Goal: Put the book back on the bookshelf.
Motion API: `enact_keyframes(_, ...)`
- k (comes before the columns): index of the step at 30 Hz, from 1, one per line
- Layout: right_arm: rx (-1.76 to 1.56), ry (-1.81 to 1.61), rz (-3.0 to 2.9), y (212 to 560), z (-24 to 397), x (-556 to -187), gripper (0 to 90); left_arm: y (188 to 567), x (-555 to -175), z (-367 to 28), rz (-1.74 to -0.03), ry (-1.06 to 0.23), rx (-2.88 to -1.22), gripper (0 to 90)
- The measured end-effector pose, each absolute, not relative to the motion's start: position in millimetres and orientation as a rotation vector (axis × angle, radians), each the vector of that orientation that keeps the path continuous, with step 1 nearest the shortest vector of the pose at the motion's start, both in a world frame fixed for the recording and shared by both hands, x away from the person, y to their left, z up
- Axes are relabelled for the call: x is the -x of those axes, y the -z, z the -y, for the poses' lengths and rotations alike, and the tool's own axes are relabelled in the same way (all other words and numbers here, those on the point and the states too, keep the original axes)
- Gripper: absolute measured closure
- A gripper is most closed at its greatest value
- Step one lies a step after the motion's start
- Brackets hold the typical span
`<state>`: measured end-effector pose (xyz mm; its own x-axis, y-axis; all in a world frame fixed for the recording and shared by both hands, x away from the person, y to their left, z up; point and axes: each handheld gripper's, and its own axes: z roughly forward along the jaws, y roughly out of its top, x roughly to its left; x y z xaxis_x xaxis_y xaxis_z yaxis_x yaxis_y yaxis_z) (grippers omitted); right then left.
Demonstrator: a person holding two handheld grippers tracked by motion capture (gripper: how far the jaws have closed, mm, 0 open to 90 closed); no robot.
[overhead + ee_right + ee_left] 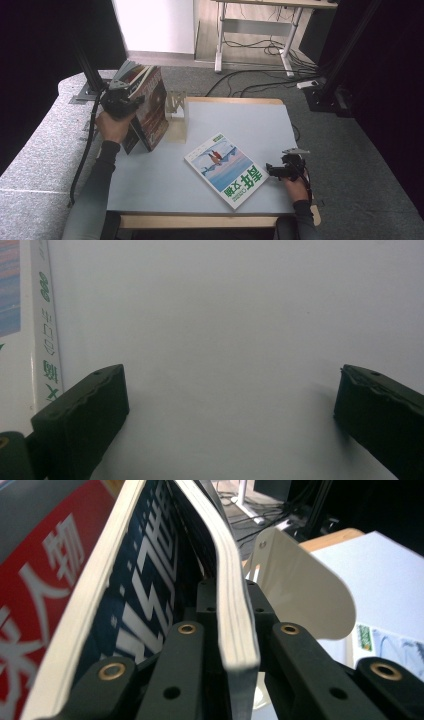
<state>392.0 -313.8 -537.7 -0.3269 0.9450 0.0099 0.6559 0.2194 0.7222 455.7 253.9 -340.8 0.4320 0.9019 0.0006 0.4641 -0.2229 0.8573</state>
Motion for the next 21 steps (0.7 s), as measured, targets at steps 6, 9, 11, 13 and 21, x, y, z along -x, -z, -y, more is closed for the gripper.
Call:
enact_keyframes(6,-1.477,-0.89,-2.063,537.8,313.7,-391.9,0.6,340.9,-448.6,-261.6,-1.151,-0.638,-1.823,74.8)
enact_keyframes(9,-1.478,-0.891,-2.063,537.8,313.7,-392.0,0.6,340.1,-443.6,-261.9,-1.141,-0.632,-1.823,72.2)
enact_keyframes(11,-1.479,-0.89,-2.063,537.7,313.7,-391.9,0.6,340.3,-440.3,-262.0,-1.136,-0.629,-1.82,71.2)
enact_keyframes(13,-1.479,-0.89,-2.063,537.7,313.6,-391.9,0.6,341.3,-437.1,-262.3,-1.135,-0.624,-1.817,70.7)
enact_keyframes(21,-1.479,-0.89,-2.064,537.7,313.7,-391.8,0.6,360.0,-425.6,-260.7,-1.146,-0.601,-1.856,74.3)
